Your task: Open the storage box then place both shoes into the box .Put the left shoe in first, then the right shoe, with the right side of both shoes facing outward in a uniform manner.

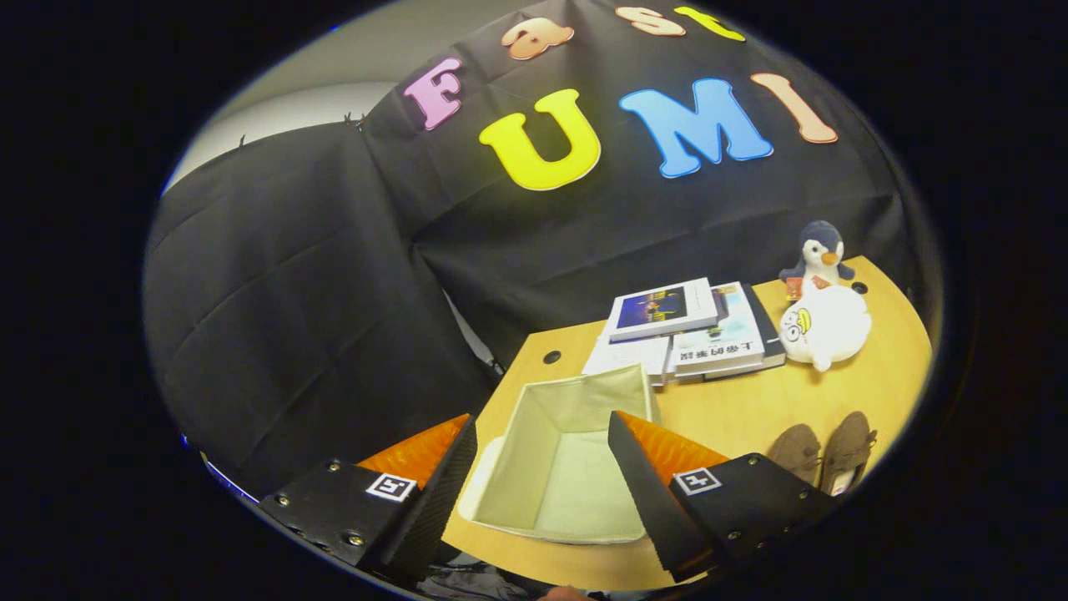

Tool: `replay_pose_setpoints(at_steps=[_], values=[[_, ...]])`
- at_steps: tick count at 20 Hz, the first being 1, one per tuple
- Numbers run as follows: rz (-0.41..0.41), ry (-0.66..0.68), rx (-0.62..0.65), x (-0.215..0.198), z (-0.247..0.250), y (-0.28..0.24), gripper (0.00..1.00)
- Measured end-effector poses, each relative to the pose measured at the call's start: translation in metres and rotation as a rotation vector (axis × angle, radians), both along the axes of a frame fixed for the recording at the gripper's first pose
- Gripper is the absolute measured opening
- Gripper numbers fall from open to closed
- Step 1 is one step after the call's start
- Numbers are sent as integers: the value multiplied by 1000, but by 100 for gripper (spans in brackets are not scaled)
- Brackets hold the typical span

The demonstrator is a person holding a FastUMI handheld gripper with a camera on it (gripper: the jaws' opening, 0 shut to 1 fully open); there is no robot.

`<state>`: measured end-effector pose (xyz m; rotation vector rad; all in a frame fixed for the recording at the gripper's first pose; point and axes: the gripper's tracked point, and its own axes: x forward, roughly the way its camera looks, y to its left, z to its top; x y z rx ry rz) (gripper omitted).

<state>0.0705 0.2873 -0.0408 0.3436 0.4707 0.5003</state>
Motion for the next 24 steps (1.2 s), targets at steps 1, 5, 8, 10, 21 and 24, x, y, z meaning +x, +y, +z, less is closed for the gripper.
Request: replay_pose_setpoints(at_steps=[1, 5, 8, 10, 21, 24], values=[[-14, 2, -7, 4, -2, -13, 96], [-65, 8, -62, 16, -17, -63, 96], [-98, 16, -132, 22, -35, -99, 97], [-118, 21, -182, 25, -52, -120, 96], [-129, 159, -373, 15, -148, -205, 97], [-108, 202, -421, 6, -178, -213, 97]])
